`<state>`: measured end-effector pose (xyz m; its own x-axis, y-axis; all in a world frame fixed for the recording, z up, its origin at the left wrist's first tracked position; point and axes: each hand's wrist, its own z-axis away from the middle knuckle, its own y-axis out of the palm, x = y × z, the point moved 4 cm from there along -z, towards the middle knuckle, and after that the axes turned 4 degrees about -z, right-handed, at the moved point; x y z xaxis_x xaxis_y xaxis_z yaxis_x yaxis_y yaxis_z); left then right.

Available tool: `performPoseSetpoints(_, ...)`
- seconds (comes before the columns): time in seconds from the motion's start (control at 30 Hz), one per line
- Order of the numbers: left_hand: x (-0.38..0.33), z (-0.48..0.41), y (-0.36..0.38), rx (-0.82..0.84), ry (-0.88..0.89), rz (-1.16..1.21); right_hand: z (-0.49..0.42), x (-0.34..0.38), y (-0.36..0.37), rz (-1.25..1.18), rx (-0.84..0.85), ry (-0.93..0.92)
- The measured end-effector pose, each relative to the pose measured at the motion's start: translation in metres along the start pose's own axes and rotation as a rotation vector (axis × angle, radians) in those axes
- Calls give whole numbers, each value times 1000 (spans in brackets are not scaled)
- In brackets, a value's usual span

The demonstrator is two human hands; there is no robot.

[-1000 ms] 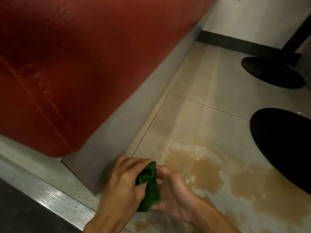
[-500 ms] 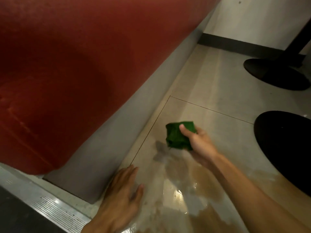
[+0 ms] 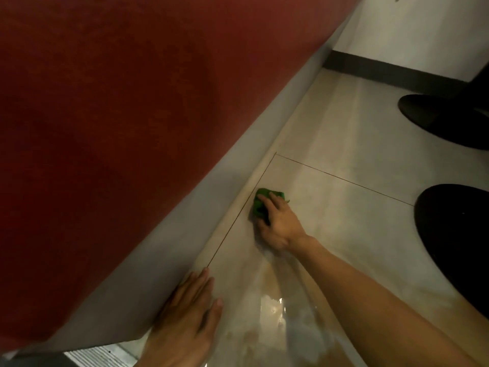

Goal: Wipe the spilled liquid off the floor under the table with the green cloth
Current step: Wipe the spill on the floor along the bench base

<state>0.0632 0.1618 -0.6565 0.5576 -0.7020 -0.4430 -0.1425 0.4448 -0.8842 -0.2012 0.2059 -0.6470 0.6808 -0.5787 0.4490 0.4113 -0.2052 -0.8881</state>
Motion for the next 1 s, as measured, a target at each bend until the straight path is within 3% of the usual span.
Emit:
performPoseSetpoints(0.17,-5,-3,-1,42,-20,19,44,29,12,40,153,-245)
performPoseSetpoints(0.23,-6,-5,-3,-94,-20,-62,66,35,22,48,229,-358)
performPoseSetpoints(0.33,-8,-4,-10,-10,-73,-111,83,27,25,79,280,-449)
performPoseSetpoints(0.43,-5,-3,-7,-64,-51,-77,68,11,11,77,209,-399)
performPoseSetpoints(0.57,-1,-1,-2,-93,-19,12,20,-27,-13,40,54,-116)
performPoseSetpoints(0.73,2,-1,-2,-95,0,-2,-14,-47,-31,52,-25,117)
performPoseSetpoints(0.83,3,-1,2,-61,-19,-15,-3,-31,-22,42,-33,84)
performPoseSetpoints(1.0,2,-1,-2,-11,-1,-1,52,8,-2,-12,68,-175)
